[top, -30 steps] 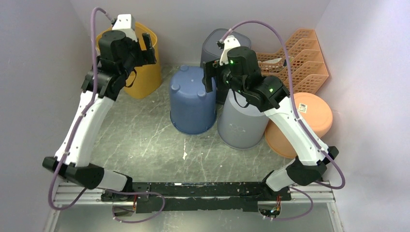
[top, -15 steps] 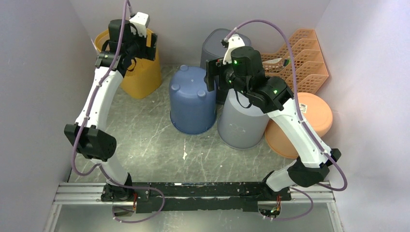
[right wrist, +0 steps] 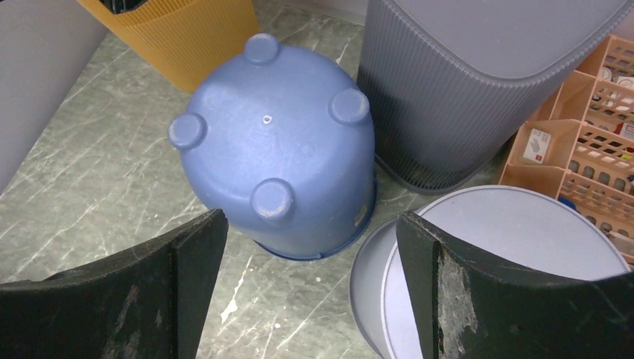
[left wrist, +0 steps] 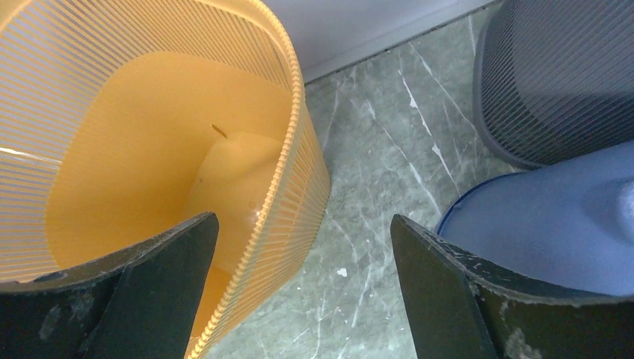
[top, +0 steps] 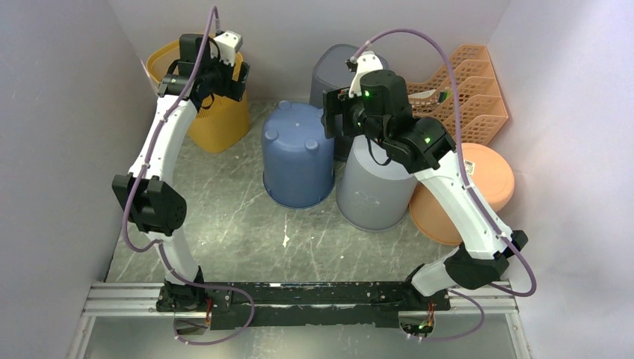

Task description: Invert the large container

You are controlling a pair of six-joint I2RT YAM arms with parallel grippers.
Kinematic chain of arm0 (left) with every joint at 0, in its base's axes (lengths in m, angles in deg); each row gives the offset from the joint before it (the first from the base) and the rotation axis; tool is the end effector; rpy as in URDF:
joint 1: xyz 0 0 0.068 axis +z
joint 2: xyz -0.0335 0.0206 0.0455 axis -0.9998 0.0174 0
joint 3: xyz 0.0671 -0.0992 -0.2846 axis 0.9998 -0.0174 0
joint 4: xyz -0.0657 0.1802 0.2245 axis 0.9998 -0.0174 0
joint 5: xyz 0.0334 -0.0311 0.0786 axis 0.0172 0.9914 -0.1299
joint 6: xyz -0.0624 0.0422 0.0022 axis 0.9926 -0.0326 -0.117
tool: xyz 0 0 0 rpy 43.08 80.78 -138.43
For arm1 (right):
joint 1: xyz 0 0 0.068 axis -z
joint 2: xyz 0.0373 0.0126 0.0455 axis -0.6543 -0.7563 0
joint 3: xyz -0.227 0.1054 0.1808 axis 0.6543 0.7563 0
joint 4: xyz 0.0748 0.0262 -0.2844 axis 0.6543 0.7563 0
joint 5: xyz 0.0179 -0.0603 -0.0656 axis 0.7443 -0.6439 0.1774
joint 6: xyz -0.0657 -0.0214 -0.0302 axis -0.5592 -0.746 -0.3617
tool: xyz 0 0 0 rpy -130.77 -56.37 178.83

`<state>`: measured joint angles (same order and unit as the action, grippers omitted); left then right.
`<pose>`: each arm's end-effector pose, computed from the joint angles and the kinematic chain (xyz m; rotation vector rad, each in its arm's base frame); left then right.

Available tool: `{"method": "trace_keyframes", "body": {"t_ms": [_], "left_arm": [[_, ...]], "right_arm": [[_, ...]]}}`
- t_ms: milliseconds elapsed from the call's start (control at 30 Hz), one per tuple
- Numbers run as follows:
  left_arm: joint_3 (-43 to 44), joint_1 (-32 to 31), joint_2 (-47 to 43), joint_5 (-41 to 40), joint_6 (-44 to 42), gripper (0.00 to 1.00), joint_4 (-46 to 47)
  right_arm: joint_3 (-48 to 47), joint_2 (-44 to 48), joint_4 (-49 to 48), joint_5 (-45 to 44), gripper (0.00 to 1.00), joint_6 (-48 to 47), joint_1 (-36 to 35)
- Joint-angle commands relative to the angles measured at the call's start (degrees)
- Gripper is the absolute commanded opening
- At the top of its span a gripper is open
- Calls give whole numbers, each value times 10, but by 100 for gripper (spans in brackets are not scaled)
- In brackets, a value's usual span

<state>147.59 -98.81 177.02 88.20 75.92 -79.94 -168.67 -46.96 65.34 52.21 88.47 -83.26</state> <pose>0.4837 -0.0893 0.4484 0.4543 1.9864 -0.0548 0.2579 0.2114 0.5422 -0.3005 1.9574 0.3666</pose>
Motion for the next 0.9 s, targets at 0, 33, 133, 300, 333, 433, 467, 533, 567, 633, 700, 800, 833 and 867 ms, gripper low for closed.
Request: {"method": "trace_keyframes", "body": {"t_ms": [0, 33, 133, 300, 333, 433, 467, 533, 567, 633, 700, 800, 833, 867], "left_arm": [[13, 10, 4, 18, -2, 97, -14], [12, 11, 7, 12, 0, 97, -15], [5, 14, 14, -9, 2, 96, -15], [-39, 15, 1, -30, 1, 95, 12], [-46, 16, -2, -28, 2, 94, 17], [-51, 16, 6, -28, 2, 92, 9], [-47, 16, 12, -34, -1, 92, 0], [-43, 16, 20, -46, -4, 87, -14], [-45, 16, 20, -46, -5, 83, -17], [-56, 16, 8, -36, -2, 70, -12], [-75, 16, -11, -34, 2, 59, 0], [-91, 16, -29, -40, 4, 29, 2], [-90, 16, -31, -42, 6, 18, -5], [-90, 16, -34, -48, 9, 9, -14]], "right_arm": [[-5, 0, -3, -6, 85, -13, 10], [-5, 0, -2, -5, 85, -14, 11], [-1, 4, 0, -3, 85, -16, 16], [10, 9, 3, 4, 85, -18, 26], [10, 9, 4, 5, 85, -18, 28], [10, 10, 6, 9, 85, -19, 31], [10, 11, 5, 10, 85, -21, 32], [12, 13, 5, 11, 85, -22, 33], [14, 14, 6, 11, 85, -22, 33], [22, 18, 5, 11, 85, -23, 34], [28, 20, 2, 14, 85, -22, 36], [33, 23, -2, 20, 85, -21, 37], [35, 25, -4, 21, 85, -21, 37], [38, 28, -5, 22, 85, -21, 37]]}}
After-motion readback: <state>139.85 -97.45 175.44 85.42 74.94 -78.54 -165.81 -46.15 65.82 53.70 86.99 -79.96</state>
